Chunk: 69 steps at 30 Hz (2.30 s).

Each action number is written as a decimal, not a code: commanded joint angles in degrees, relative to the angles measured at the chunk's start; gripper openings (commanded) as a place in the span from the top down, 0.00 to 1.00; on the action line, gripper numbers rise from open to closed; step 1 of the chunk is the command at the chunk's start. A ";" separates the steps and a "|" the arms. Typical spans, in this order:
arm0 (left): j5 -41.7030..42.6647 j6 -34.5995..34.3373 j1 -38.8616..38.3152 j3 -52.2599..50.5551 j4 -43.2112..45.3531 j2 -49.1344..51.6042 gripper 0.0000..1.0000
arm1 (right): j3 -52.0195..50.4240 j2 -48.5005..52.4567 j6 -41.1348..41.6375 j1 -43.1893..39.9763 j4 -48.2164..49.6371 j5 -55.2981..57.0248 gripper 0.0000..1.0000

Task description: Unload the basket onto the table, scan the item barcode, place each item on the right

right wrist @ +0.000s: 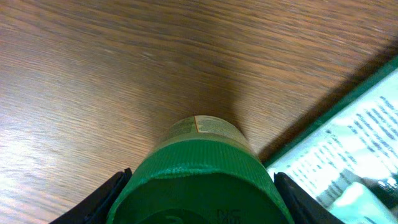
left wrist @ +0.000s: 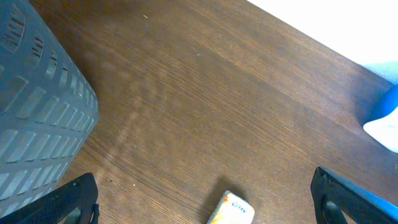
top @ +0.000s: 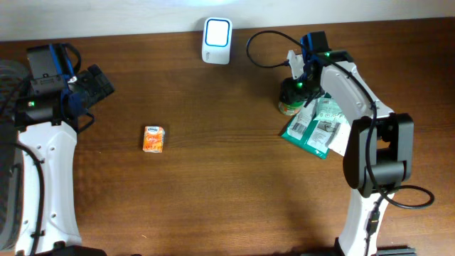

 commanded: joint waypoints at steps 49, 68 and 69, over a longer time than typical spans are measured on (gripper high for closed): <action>0.15 0.50 -0.07 0.83 0.11 -0.87 0.01 | 29.88 18.27 48.78 37.38 -3.30 -13.05 0.48; 0.13 0.50 -0.07 0.83 0.11 -0.87 0.01 | 30.75 25.64 36.89 39.78 -5.27 -10.45 0.96; 0.15 0.50 -0.07 0.83 0.11 -0.87 0.01 | 31.78 24.98 32.46 38.69 -7.76 -10.45 0.96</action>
